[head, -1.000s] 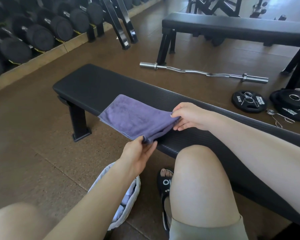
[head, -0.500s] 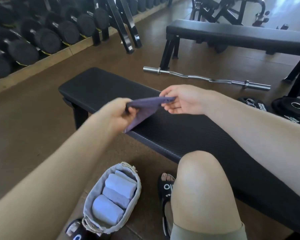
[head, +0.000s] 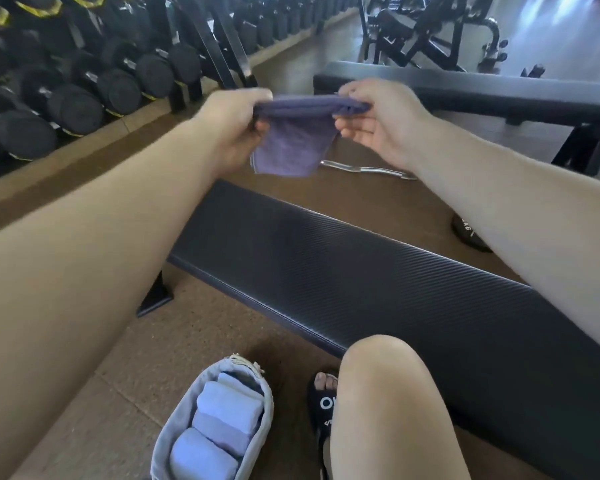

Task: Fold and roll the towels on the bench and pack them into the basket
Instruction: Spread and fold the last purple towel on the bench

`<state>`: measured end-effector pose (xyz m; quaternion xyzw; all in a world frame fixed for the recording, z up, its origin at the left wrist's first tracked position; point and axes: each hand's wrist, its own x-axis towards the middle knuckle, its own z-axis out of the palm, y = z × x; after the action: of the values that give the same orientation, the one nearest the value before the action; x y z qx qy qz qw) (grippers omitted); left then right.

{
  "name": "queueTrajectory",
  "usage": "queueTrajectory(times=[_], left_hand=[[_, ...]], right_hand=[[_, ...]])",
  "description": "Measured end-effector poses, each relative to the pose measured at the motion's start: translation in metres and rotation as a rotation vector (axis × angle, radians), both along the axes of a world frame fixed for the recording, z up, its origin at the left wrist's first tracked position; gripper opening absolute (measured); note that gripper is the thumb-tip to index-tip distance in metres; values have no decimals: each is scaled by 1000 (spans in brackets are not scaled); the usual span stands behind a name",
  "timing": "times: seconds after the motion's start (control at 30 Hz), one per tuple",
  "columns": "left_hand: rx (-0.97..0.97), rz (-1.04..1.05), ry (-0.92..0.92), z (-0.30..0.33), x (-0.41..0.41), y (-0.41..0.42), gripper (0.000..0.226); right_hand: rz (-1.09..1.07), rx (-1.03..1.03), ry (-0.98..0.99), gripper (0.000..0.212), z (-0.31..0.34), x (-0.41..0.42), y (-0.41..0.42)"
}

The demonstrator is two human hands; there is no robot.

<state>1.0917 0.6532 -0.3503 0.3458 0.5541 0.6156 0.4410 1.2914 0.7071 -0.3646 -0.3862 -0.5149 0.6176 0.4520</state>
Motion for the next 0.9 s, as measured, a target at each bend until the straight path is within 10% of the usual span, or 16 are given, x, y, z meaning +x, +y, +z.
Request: queueTrajectory(times=[0.3, 0.6, 0.9], left_hand=[[-445, -107, 171, -208, 36, -137, 14], [-450, -121, 325, -211, 42, -152, 15], [-251, -448, 1203, -214, 28, -177, 47]], right_hand=[[205, -257, -609, 17, -185, 55, -104], [436, -262, -699, 22, -172, 65, -100], [665, 43, -981, 40, -162, 75, -100]])
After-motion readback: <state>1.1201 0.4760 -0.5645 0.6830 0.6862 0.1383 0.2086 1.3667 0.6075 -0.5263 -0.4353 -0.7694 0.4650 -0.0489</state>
